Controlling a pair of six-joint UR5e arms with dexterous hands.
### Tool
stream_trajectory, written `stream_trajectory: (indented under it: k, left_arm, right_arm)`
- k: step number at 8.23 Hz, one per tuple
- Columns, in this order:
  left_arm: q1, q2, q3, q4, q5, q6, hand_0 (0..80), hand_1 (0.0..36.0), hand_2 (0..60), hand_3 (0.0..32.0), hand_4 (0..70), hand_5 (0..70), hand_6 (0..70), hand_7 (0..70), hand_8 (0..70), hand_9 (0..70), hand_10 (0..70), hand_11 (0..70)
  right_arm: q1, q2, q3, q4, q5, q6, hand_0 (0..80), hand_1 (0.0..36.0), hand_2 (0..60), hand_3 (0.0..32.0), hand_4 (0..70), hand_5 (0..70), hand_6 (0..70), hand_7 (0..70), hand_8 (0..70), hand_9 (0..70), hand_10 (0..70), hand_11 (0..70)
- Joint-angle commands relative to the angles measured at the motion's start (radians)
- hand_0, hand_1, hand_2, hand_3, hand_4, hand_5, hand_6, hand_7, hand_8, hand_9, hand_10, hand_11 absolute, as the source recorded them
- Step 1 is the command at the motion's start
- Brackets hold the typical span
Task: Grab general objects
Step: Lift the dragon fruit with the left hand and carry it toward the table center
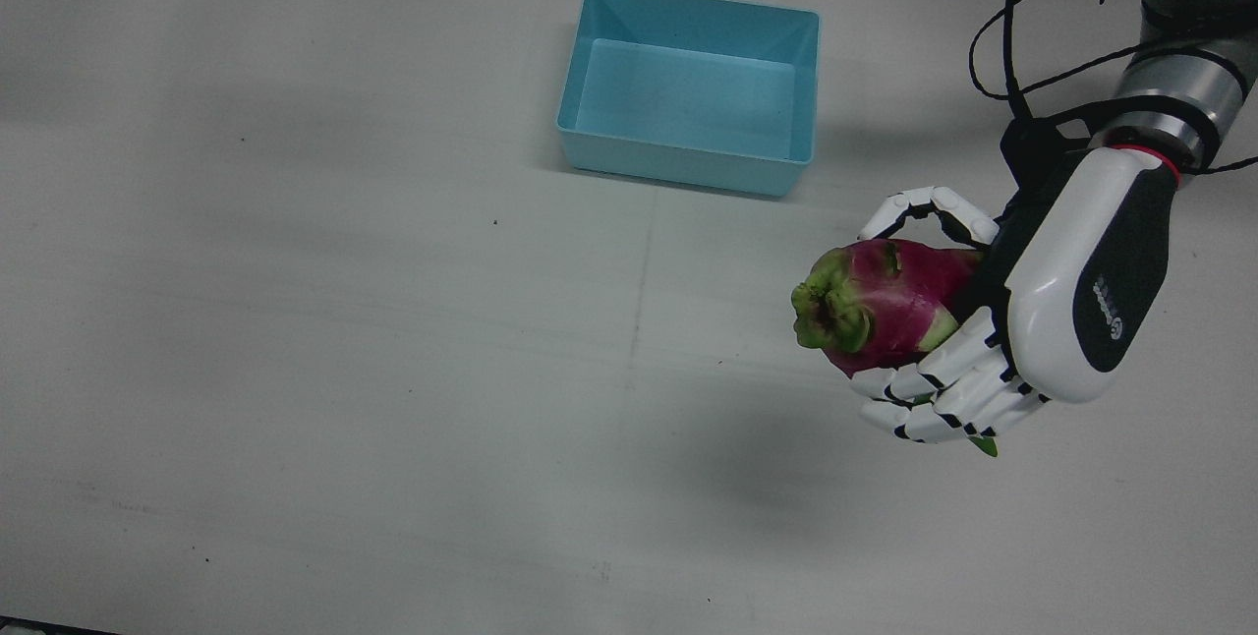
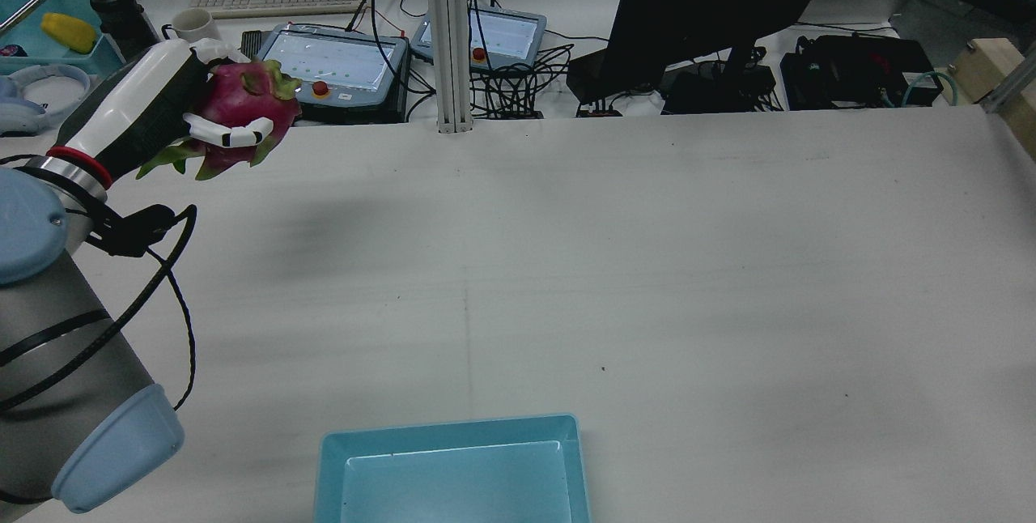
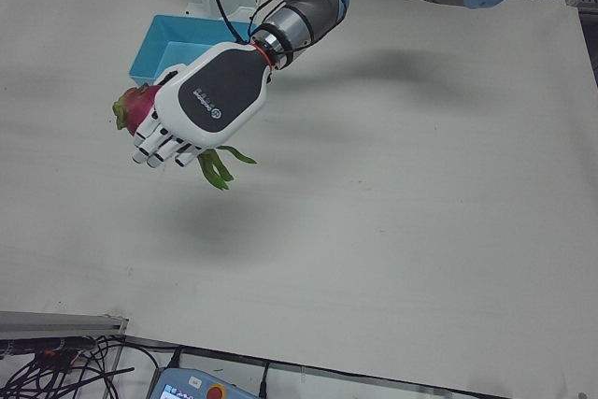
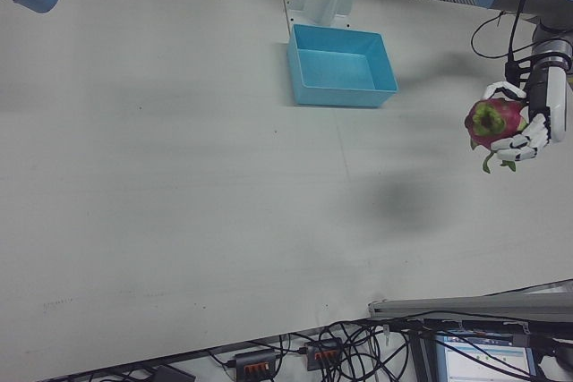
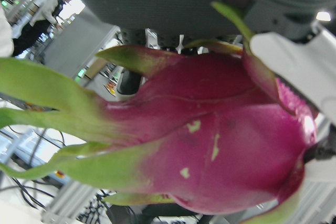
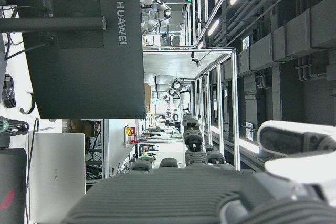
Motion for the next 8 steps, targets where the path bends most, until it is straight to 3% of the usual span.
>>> stream_trajectory:
  k: [1,3,5,6,7,8]
  left_arm:
    - [0.012,0.0,-0.027,-0.095,0.283,0.039,48.3,22.5,60.0,0.0,30.8,70.0,31.1,48.6,29.5,43.6,46.4,66.5]
    - [0.04,-0.018,-0.05,-0.081,0.443,0.039,54.4,26.6,60.0,0.0,36.7,70.0,40.6,55.3,37.0,51.2,49.2,70.0]
    - [0.112,-0.018,-0.149,-0.006,0.453,0.04,54.4,26.9,60.0,0.0,35.6,70.0,39.6,54.8,35.1,49.0,47.1,68.0]
    - [0.159,-0.021,-0.197,0.046,0.447,0.04,54.8,27.5,60.0,0.0,34.7,70.0,38.5,54.0,32.8,46.3,44.0,63.5]
    - [0.222,-0.024,-0.2,0.065,0.44,0.05,55.4,27.6,60.0,0.0,33.7,70.0,37.4,53.2,30.8,44.0,41.5,59.9]
    - [0.28,-0.027,-0.202,0.091,0.436,0.106,55.8,27.7,60.0,0.0,32.8,70.0,36.0,52.1,29.0,42.0,39.5,57.2]
  right_arm:
    - [0.0,0.0,0.0,0.0,0.0,0.0,0.0,0.0,0.0,0.0,0.0,0.0,0.0,0.0,0.0,0.0,0.0,0.0]
    - [0.0,0.0,0.0,0.0,0.0,0.0,0.0,0.0,0.0,0.0,0.0,0.0,0.0,0.0,0.0,0.0,0.0,0.0]
    - [0.0,0.0,0.0,0.0,0.0,0.0,0.0,0.0,0.0,0.0,0.0,0.0,0.0,0.0,0.0,0.0,0.0,0.0]
    - [0.0,0.0,0.0,0.0,0.0,0.0,0.0,0.0,0.0,0.0,0.0,0.0,0.0,0.0,0.0,0.0,0.0,0.0]
    - [0.0,0.0,0.0,0.0,0.0,0.0,0.0,0.0,0.0,0.0,0.0,0.0,0.0,0.0,0.0,0.0,0.0,0.0]
    - [0.0,0.0,0.0,0.0,0.0,0.0,0.0,0.0,0.0,0.0,0.0,0.0,0.0,0.0,0.0,0.0,0.0,0.0]
